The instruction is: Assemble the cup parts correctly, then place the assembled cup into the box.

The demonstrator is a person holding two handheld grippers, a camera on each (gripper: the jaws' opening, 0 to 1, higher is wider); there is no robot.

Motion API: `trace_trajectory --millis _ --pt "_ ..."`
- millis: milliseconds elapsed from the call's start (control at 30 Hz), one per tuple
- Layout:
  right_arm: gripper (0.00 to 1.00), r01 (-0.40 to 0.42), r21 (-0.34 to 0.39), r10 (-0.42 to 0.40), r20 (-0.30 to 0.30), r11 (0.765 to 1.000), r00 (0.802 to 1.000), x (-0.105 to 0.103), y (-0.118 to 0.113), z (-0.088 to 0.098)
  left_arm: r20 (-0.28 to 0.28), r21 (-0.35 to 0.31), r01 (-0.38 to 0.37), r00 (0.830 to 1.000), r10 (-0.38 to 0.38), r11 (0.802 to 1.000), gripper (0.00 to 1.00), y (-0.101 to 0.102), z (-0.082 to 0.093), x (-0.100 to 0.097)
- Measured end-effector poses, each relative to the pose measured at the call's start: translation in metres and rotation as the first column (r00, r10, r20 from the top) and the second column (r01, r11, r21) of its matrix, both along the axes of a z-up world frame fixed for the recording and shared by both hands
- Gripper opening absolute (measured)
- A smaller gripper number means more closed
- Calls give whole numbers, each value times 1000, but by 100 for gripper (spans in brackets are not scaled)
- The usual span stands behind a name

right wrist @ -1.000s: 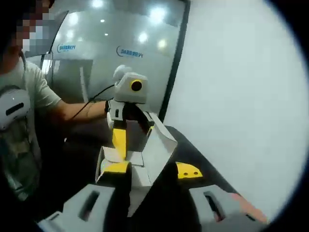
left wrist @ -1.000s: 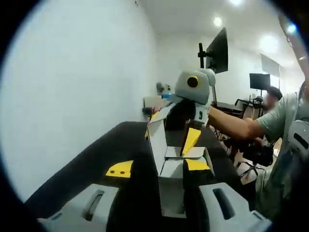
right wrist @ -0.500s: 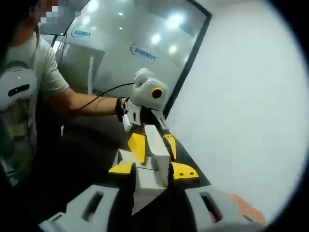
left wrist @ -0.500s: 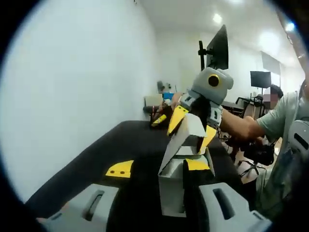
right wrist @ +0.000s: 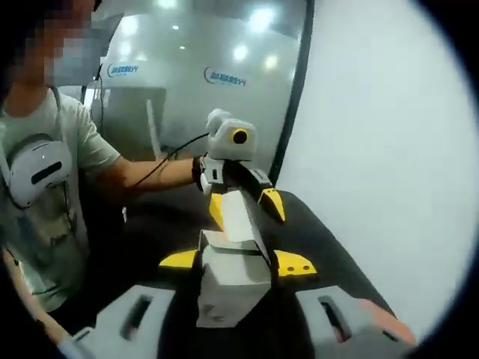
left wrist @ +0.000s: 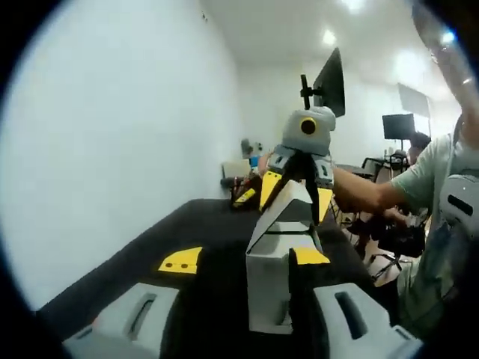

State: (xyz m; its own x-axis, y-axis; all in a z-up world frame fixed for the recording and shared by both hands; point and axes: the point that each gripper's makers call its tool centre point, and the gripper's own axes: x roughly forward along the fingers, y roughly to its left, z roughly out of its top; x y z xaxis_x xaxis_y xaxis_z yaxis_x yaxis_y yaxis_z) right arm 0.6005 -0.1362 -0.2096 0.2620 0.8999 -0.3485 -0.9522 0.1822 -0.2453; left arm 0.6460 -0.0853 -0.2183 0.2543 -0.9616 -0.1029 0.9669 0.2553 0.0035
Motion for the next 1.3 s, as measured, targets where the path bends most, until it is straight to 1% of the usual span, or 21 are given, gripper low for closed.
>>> trace_trajectory --millis 67,133,167,200,233,267,300,400,500,567,633,667,700,733,800,1033,1167,1200,1233,1267,1300 --pt "36 -9 -19 8 -6 1000 1000 -3 2 -1 -40 -121 47 998 -52 992 55 4 4 -11" --pt "39 -22 -38 22 -15 999 1000 -7 3 -2 -26 -165 99 994 -104 981 76 1 -4 -22" --pt "40 -25 -45 24 -21 999 999 -8 4 -2 -44 -165 124 990 -133 978 82 -4 -12 -28" --pt "40 -22 -56 21 -23 998 1000 -8 3 -2 -51 -162 129 989 -139 978 86 -7 -17 -30" --pt "40 -18 -67 16 -20 998 1000 -7 3 -3 -45 -158 119 991 -127 980 88 -15 -26 -30" --pt "40 -14 -74 13 -19 997 1000 -7 3 -3 -29 -120 108 993 -112 987 88 -21 -36 -28" --pt "40 -12 -80 10 -26 997 1000 -6 3 -3 -22 -83 99 995 -102 992 87 -27 -46 -26" --pt "40 -15 -92 11 -40 996 999 -9 3 -3 -33 -74 104 994 -107 992 87 -46 -61 -25" --pt "40 -14 -102 10 -41 995 999 -11 5 -3 -38 -83 97 994 -101 992 82 -51 -65 -20" --pt "40 -12 -111 8 -42 994 999 -13 4 -4 -17 -64 99 995 -100 993 78 -55 -71 -20" --pt "40 -12 -117 7 -46 993 999 -14 4 -4 -12 -59 99 995 -100 993 76 -59 -74 -18" --pt "40 -10 -120 5 -46 993 999 -14 4 -4 -7 -21 94 996 -94 995 70 -59 -81 -18" --pt "40 -10 -128 4 -48 992 999 -14 4 -4 4 5 64 998 -64 998 57 -57 -85 -13" --pt "41 -8 -143 0 -51 990 999 -13 3 -5 -5 -6 82 997 -82 997 52 -59 -84 -17" --pt "40 -10 -157 1 -54 988 999 -14 1 -6 -14 -33 73 997 -73 997 51 -56 -80 -14" --pt "41 -35 -196 21 -69 980 997 -23 3 6 -15 -39 68 998 -69 997 51 -55 -80 -18" --pt "38 -106 -221 72 -156 970 985 -38 11 12 -19 -49 66 998 -67 997 51 -54 -80 -18" --pt "35 -127 -216 81 -210 968 974 -44 13 14 -20 -54 66 998 -67 996 51 -53 -80 -18" --pt "35 -133 -226 73 -254 965 964 -44 14 14 -21 -57 66 998 -67 996 51 -53 -80 -16" --pt "34 -119 -235 61 -240 965 969 -35 15 18 -21 -60 66 998 -67 996 51 -52 -80 -16" --pt "33 -106 -266 43 -232 958 972 -29 13 18 -21 -61 66 998 -67 996 51 -53 -80 -16"
